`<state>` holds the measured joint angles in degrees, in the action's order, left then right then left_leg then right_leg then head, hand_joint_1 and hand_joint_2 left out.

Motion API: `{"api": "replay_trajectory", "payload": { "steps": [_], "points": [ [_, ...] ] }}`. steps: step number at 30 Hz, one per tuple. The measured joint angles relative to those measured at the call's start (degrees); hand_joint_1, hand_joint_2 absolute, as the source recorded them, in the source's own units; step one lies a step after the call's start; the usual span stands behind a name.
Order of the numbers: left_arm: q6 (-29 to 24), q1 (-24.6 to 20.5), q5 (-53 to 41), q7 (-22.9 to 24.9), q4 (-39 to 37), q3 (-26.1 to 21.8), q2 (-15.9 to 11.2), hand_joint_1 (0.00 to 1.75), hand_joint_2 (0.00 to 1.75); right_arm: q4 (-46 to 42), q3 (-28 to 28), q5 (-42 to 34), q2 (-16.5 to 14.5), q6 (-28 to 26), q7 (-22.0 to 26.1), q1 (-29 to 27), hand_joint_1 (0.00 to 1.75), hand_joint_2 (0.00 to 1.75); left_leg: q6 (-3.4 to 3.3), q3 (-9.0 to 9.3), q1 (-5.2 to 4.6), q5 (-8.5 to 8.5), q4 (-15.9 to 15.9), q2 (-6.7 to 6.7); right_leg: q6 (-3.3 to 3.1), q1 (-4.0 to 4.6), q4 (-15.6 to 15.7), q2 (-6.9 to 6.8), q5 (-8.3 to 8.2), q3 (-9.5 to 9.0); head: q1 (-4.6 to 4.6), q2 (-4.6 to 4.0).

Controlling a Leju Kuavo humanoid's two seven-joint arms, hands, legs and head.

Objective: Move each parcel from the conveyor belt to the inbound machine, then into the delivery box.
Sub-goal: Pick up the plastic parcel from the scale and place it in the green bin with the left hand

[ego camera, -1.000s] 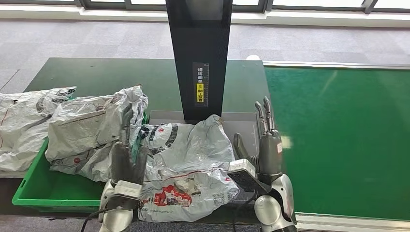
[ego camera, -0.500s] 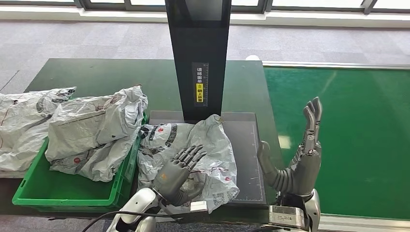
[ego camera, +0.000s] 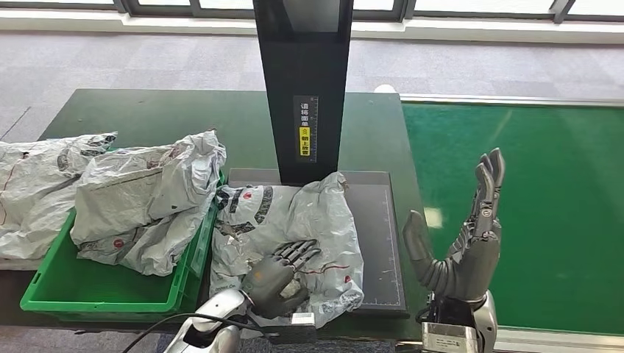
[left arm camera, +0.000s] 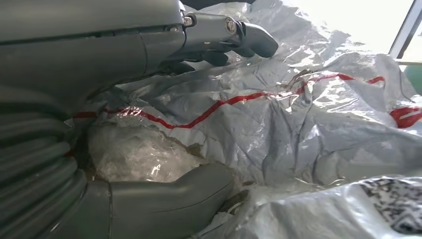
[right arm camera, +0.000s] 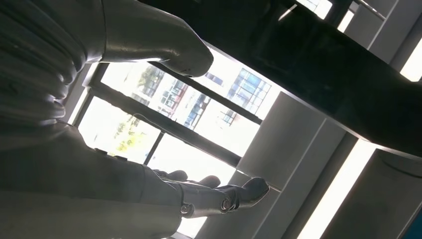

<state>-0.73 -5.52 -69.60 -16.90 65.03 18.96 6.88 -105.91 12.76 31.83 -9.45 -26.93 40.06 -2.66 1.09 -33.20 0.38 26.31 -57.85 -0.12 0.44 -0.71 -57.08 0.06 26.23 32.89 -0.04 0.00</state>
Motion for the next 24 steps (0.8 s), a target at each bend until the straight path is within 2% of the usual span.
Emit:
{"api": "replay_trajectory", "payload": {
  "steps": [2, 10, 19, 22, 24],
  "points": [
    [0.69, -0.45, 0.45, -0.69, -0.46, 0.08, 0.00, 1.74, 1.75, -0.01, 0.00, -0.14, 0.14, -0.19, 0.00, 0.00, 0.00, 1.75, -0.02, 0.03, 0.00, -0.01, 0.00, 0.00, 0.00, 0.00, 0.00, -0.01, 0.00, -0.04, 0.00, 0.00],
    [1.82, -3.02, 2.83, -6.32, -2.77, 1.01, -0.27, 1.75, 1.75, -0.01, 0.00, -1.23, 0.87, -2.17, -0.01, -0.18, 0.00, 1.75, -0.09, 0.13, 0.00, -0.11, 0.00, -0.01, 0.01, 0.00, 0.00, -0.08, -0.02, -0.15, 0.00, 0.00],
    [1.56, -4.32, 3.60, -8.08, -3.55, 1.70, -0.33, 1.75, 1.75, -0.03, 0.00, -1.30, 1.37, -2.54, -0.02, -0.45, 0.00, 1.75, -0.08, 0.12, 0.00, -0.10, 0.00, -0.01, 0.01, 0.00, 0.00, -0.06, -0.03, -0.11, 0.00, 0.00],
    [0.49, -4.69, 3.67, -8.72, -3.58, 1.92, -0.33, 1.75, 1.75, -0.04, 0.00, -0.99, 1.45, -2.57, -0.03, -0.73, 0.00, 1.75, -0.08, 0.11, 0.00, -0.10, 0.00, 0.00, 0.01, 0.00, 0.00, -0.06, -0.02, -0.10, 0.00, 0.00],
    [-2.52, -4.69, 3.21, -9.07, -3.21, 2.15, -0.23, 1.75, 1.75, -0.20, 0.00, -0.66, 1.52, -2.87, -0.02, -1.36, 0.00, 1.75, -0.08, 0.09, 0.00, -0.10, 0.00, 0.00, 0.01, 0.00, 0.00, -0.06, -0.02, -0.07, 0.00, 0.00]
  ]
}}
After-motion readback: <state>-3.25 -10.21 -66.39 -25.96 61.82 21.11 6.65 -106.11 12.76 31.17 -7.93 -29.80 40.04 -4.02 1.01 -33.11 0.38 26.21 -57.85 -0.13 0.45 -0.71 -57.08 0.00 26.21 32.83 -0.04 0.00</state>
